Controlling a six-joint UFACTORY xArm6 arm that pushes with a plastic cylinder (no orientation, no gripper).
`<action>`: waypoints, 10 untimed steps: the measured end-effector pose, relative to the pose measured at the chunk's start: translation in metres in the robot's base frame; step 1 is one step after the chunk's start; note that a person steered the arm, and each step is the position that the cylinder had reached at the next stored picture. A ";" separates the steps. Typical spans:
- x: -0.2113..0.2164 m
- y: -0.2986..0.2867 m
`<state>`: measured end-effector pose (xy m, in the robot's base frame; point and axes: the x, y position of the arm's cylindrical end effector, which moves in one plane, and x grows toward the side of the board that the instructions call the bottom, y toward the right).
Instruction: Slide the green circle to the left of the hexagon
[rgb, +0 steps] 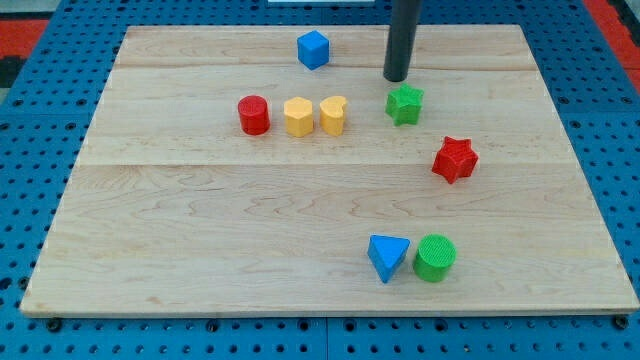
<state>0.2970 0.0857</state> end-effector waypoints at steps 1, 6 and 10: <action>0.023 -0.005; 0.114 0.122; 0.304 0.087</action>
<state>0.6007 0.1724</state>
